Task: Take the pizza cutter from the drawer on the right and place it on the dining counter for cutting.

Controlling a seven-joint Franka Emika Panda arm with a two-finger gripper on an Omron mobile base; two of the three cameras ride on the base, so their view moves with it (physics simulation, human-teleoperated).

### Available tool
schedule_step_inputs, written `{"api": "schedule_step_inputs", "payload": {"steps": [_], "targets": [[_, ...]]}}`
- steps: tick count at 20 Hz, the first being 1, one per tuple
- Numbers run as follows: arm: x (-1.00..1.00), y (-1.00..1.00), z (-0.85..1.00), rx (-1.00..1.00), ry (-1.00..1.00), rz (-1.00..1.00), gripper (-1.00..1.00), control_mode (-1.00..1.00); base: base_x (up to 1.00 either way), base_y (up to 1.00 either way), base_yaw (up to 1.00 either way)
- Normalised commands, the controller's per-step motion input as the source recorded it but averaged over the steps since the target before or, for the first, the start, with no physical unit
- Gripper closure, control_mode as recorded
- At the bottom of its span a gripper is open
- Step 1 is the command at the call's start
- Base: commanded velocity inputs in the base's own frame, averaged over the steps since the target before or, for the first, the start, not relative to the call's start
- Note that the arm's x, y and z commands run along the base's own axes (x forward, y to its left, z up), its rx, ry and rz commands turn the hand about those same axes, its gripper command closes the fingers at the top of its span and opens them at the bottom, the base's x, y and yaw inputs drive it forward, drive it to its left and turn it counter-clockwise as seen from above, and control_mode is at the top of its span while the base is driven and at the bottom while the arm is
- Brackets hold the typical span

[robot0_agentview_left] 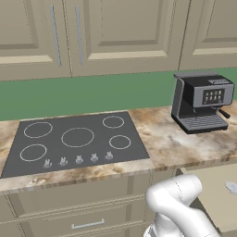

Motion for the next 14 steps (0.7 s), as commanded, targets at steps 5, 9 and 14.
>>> {"api": "schedule_step_inputs", "payload": {"steps": [5, 9, 14], "targets": [[-0.38, 0.00, -0.06, 0.00, 0.01, 0.01, 1.00, -1.00, 0.00, 0.00, 0.00], [-0.25, 0.00, -0.03, 0.00, 0.01, 0.01, 1.00, -1.00, 0.00, 0.00, 0.00], [-0.02, 0.00, 0.00, 0.00, 0.00, 0.00, -1.00, -1.00, 0.00, 0.00, 0.00]]}}
